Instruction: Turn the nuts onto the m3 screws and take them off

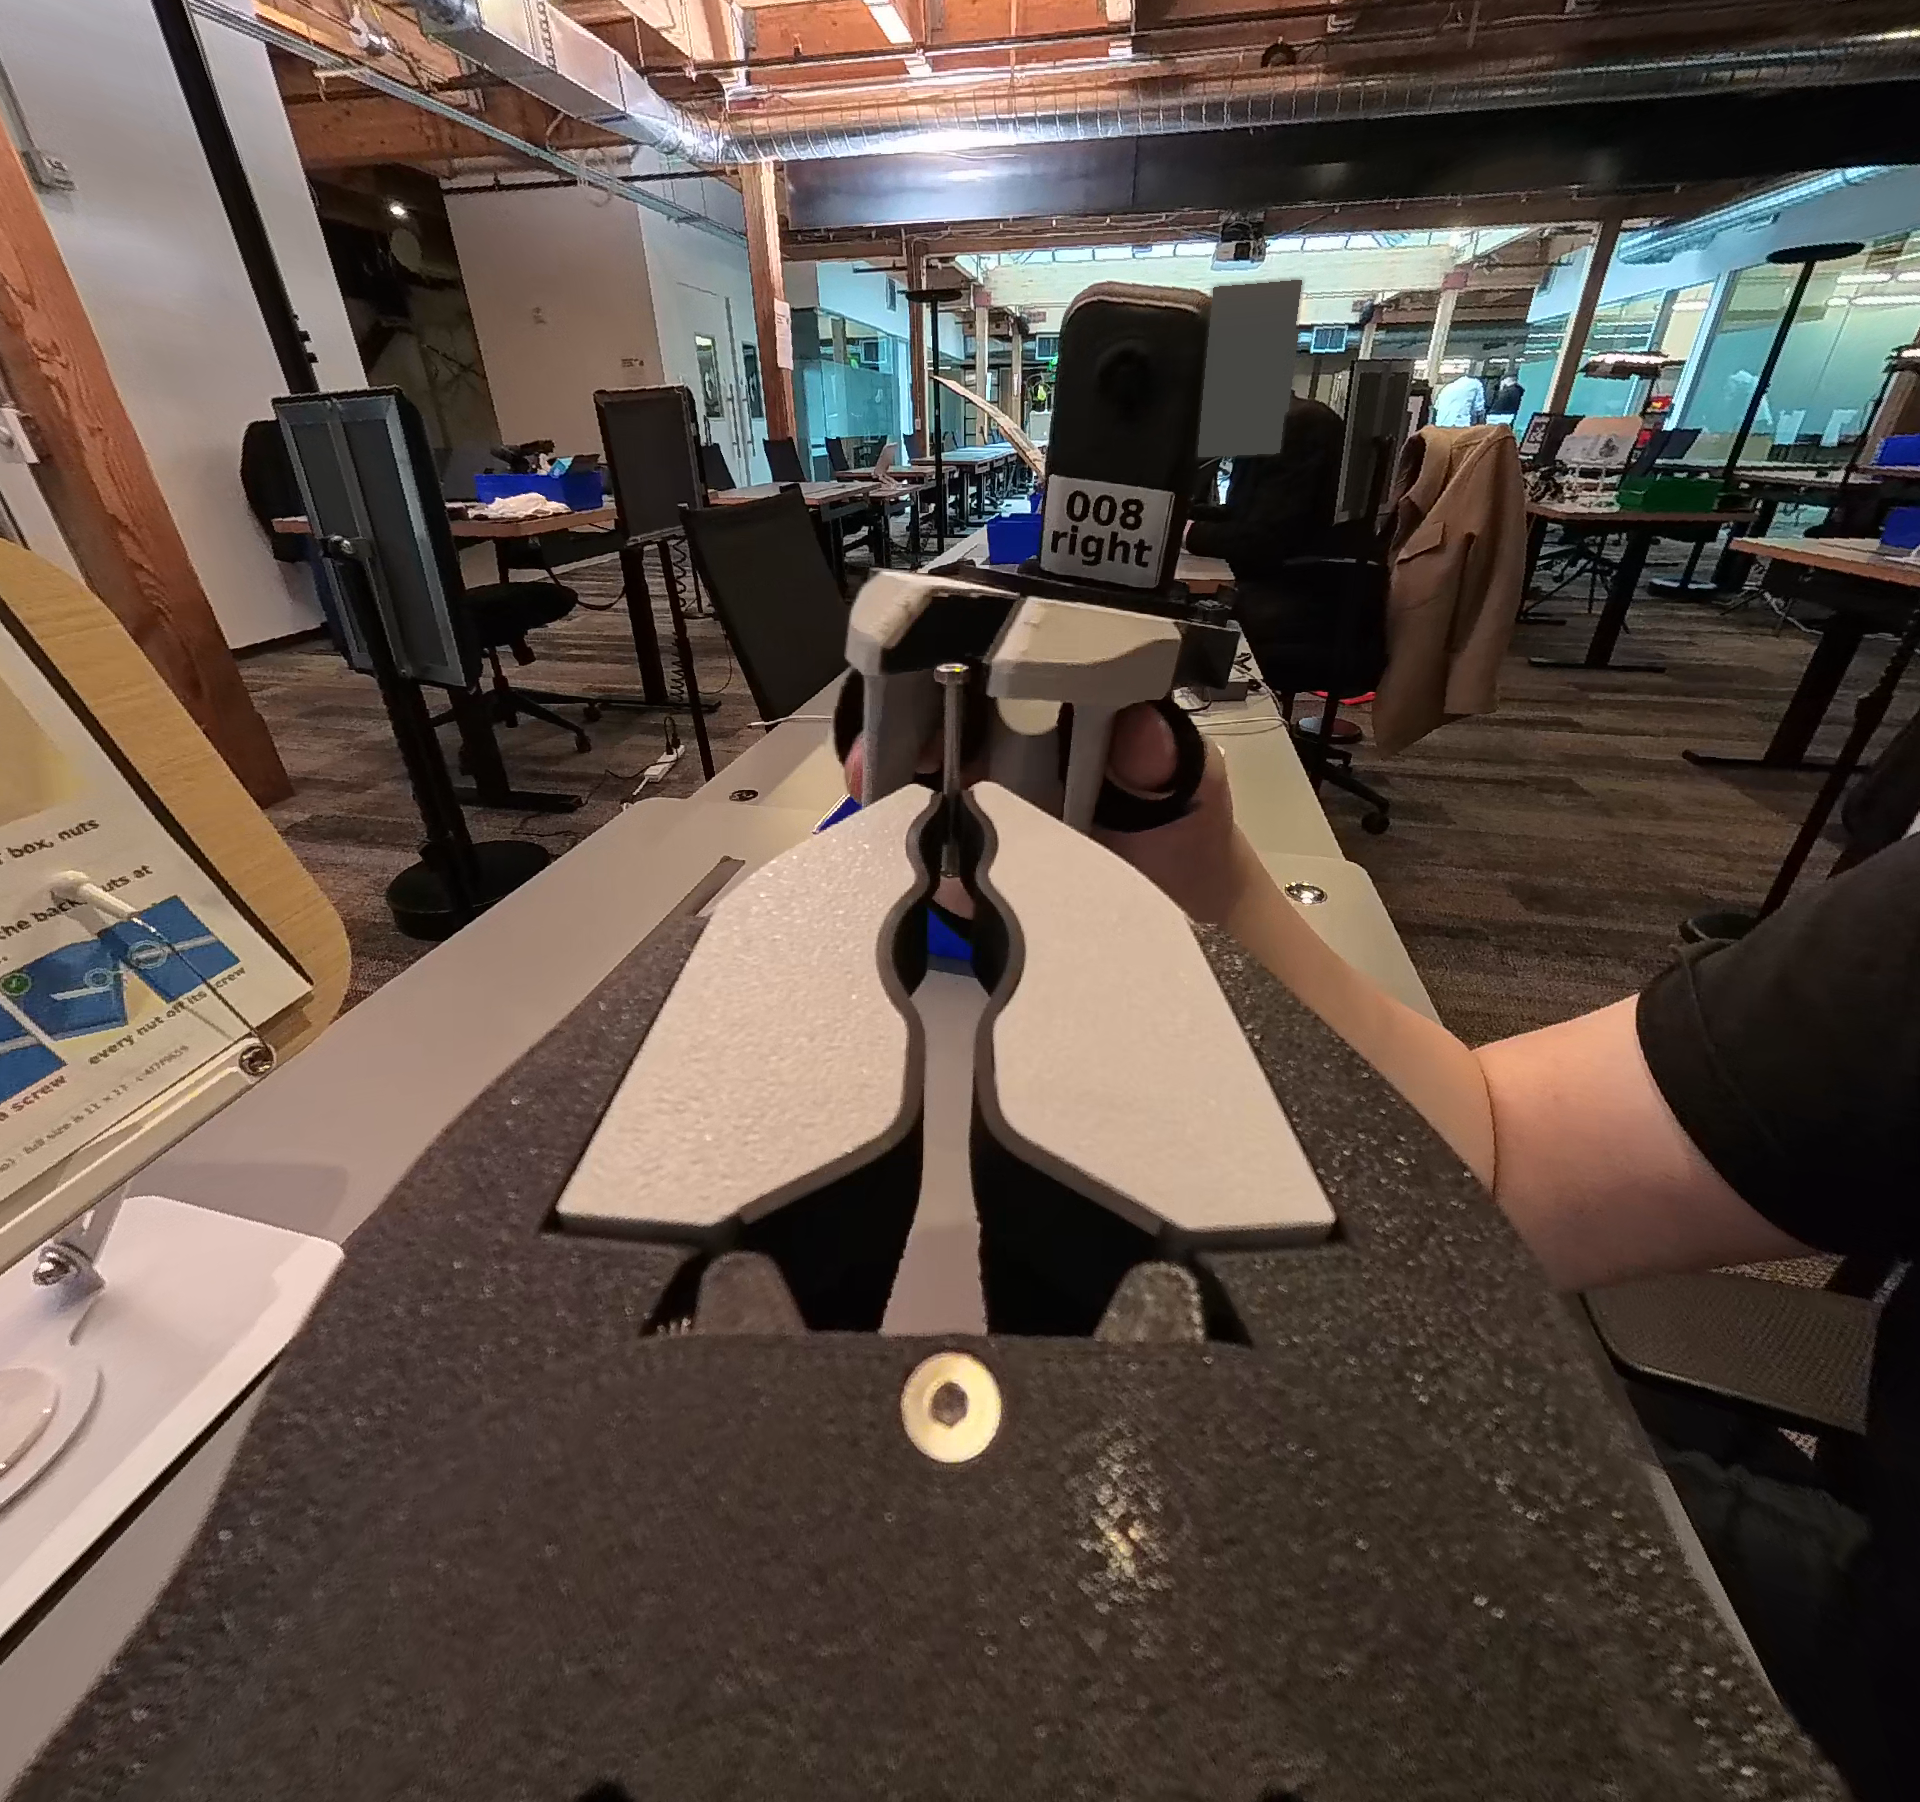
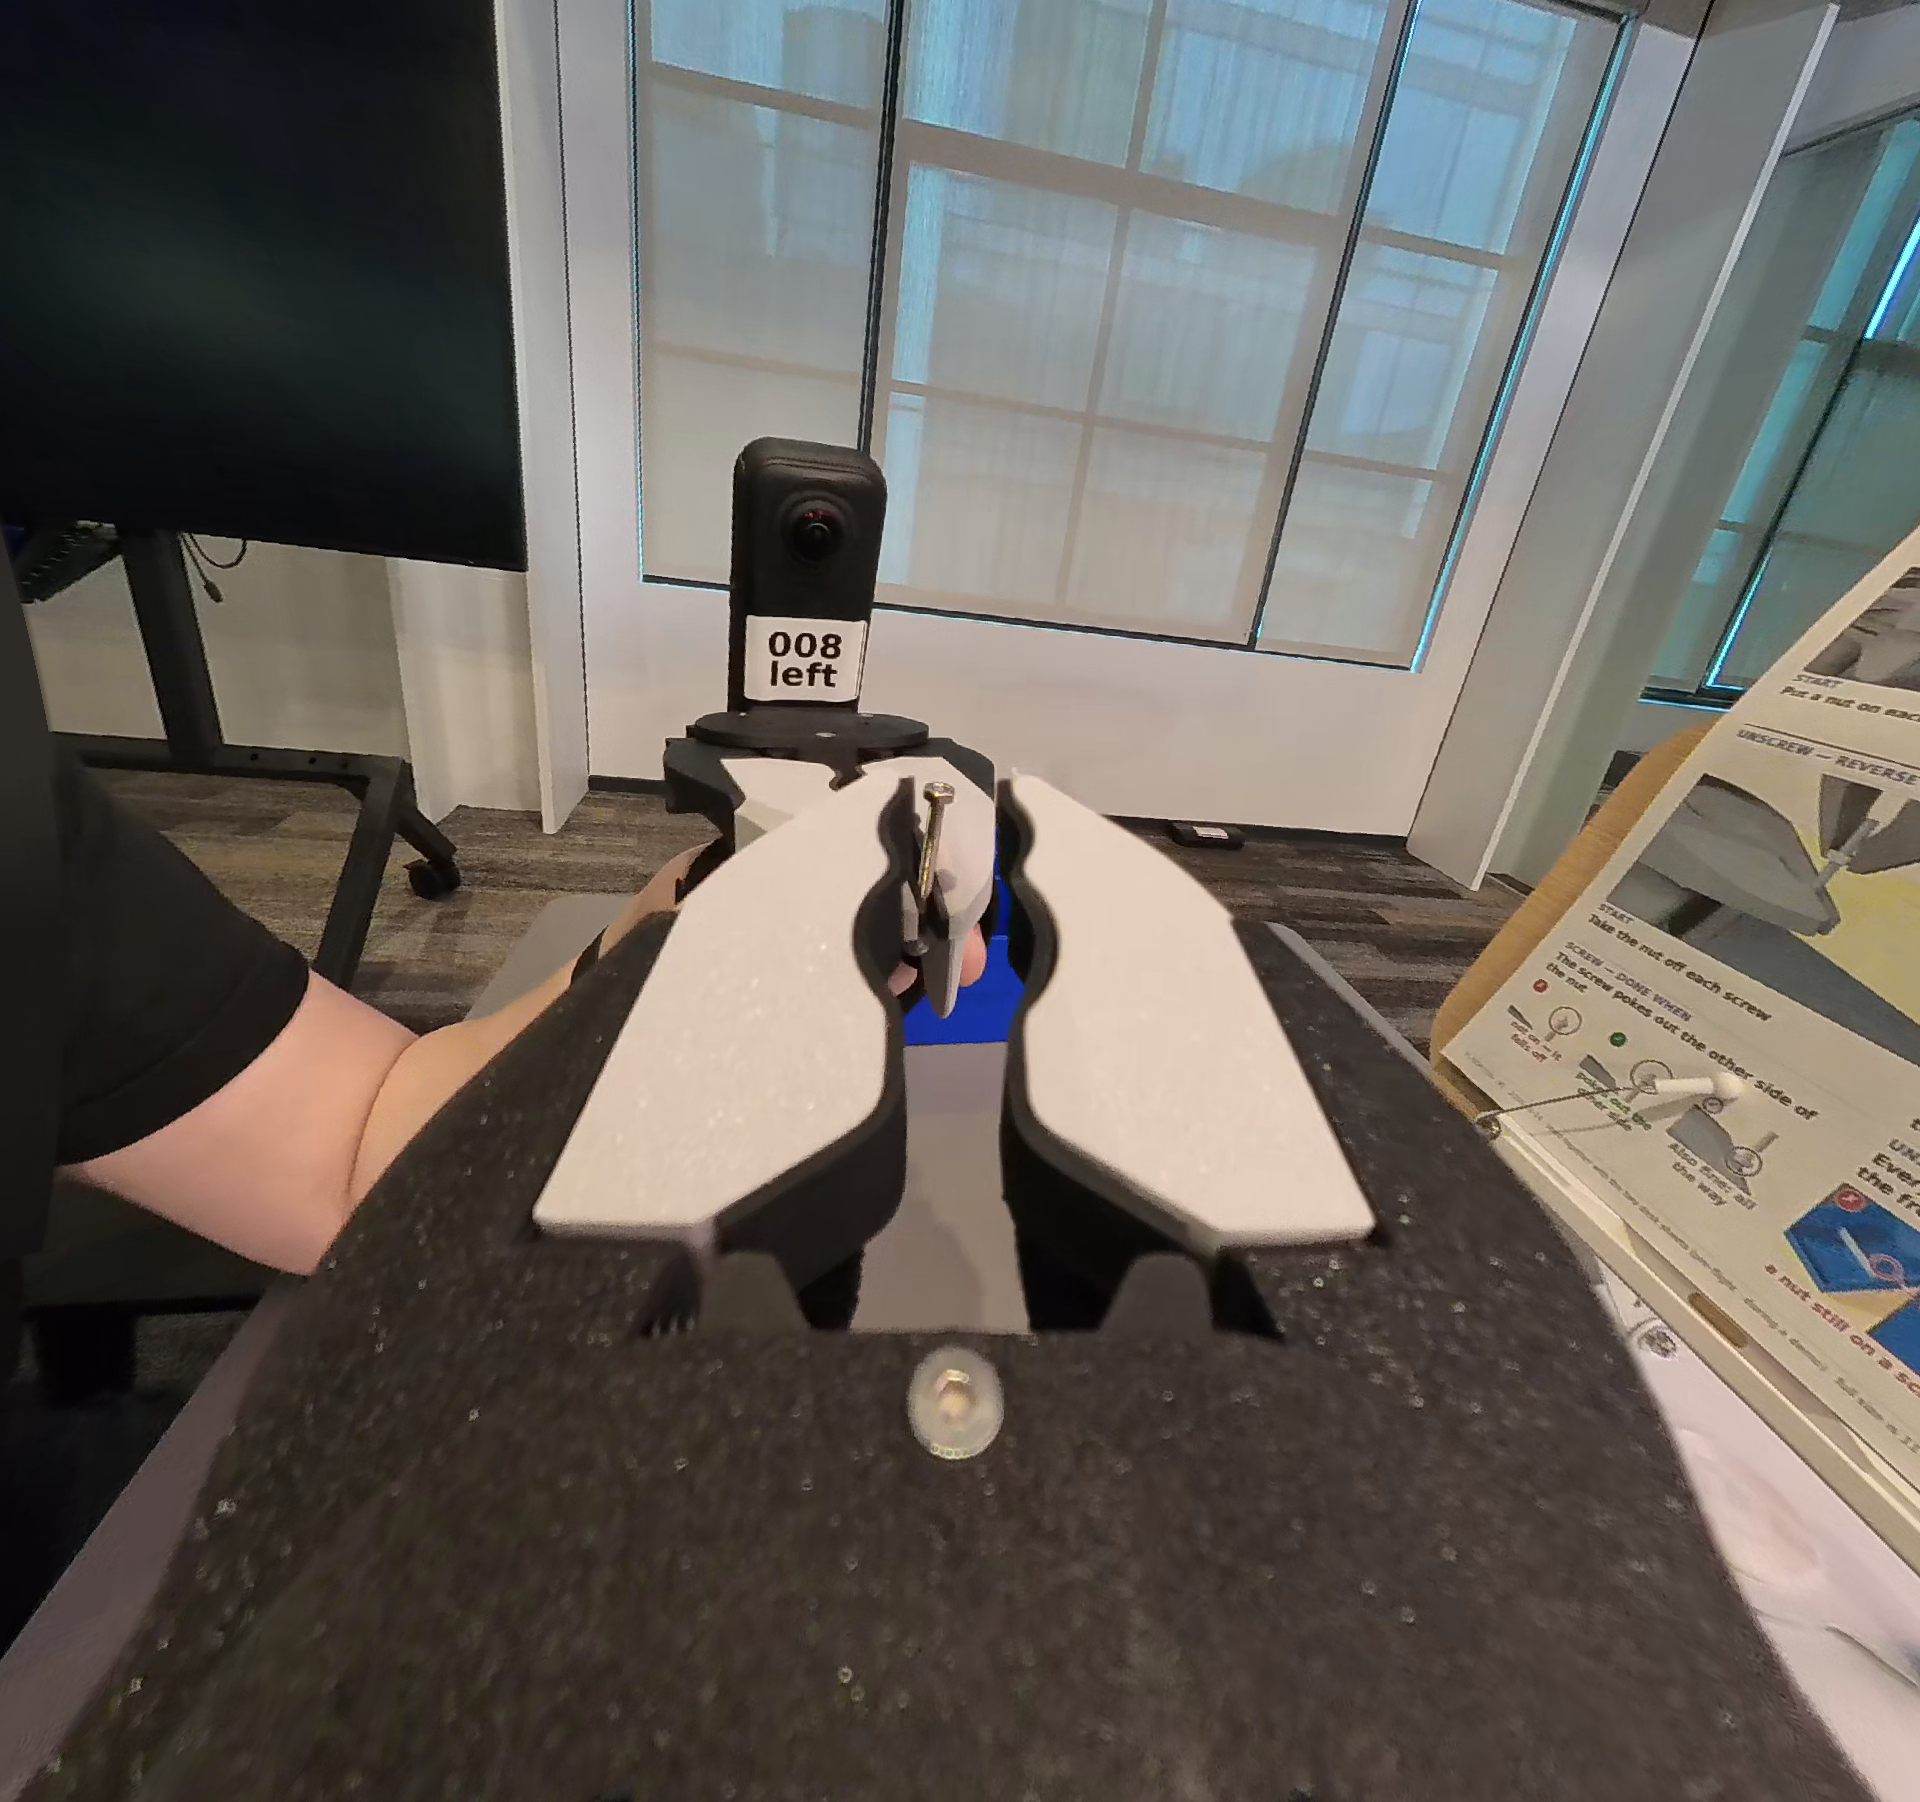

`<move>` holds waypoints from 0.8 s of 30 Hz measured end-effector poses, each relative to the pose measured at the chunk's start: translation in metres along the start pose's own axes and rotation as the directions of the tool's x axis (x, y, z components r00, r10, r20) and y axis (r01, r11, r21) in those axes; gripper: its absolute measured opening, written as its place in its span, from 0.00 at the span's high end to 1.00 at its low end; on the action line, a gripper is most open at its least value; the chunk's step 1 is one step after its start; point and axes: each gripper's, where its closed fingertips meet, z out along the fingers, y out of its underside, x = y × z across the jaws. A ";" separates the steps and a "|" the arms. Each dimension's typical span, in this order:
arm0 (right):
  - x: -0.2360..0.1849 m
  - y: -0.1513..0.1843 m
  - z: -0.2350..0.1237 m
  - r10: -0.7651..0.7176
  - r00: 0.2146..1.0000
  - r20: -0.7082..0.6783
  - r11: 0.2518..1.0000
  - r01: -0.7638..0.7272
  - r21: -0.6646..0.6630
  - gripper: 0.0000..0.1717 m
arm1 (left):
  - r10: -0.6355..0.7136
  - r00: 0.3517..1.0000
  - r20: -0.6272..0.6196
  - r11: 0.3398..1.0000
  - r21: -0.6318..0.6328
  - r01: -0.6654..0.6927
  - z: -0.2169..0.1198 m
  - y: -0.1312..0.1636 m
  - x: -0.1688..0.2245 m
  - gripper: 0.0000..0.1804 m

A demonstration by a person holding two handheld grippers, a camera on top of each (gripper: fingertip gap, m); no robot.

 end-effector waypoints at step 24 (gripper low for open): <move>-0.003 0.003 0.003 0.007 0.999 0.033 1.000 -0.007 -0.007 0.97 | -0.002 1.000 -0.004 1.000 -0.004 0.002 0.000 0.001 0.001 0.99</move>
